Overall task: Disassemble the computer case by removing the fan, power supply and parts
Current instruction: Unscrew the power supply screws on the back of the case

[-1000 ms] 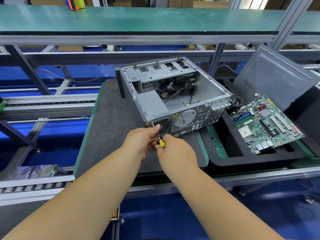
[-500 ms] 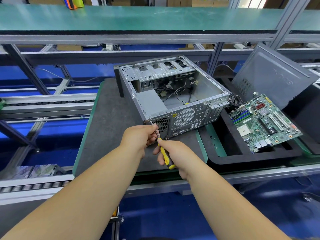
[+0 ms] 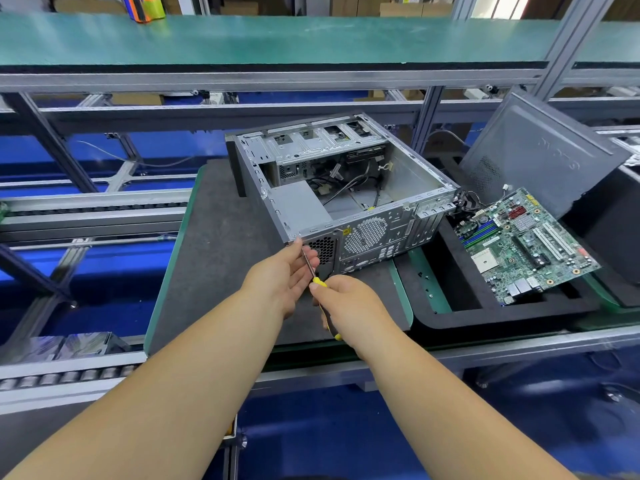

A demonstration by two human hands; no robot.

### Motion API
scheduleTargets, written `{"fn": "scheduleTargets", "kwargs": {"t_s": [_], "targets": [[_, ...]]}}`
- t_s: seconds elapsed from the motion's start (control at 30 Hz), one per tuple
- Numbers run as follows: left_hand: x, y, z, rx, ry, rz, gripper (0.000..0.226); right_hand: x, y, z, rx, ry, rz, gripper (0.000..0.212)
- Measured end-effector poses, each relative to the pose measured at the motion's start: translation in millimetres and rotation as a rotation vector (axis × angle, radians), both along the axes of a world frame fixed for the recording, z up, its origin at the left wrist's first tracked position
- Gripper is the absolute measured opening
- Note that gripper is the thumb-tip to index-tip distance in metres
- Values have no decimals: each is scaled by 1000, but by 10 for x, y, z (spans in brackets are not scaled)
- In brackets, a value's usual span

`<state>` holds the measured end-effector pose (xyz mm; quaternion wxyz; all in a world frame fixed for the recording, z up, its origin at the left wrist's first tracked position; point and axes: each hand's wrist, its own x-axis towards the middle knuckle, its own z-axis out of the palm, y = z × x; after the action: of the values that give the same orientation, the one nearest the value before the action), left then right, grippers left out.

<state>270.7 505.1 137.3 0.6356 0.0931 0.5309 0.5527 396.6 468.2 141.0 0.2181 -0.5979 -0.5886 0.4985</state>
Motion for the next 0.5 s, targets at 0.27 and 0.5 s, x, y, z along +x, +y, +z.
{"fn": "scheduleTargets", "kwargs": {"t_s": [0.27,0.5], "targets": [[36,64,-84,-7,26,62,16,23,5,-94,-37,42,-51,23],[24,65,-65,-6,9,63,14,61,64,38,-576,680,-202,39]]}}
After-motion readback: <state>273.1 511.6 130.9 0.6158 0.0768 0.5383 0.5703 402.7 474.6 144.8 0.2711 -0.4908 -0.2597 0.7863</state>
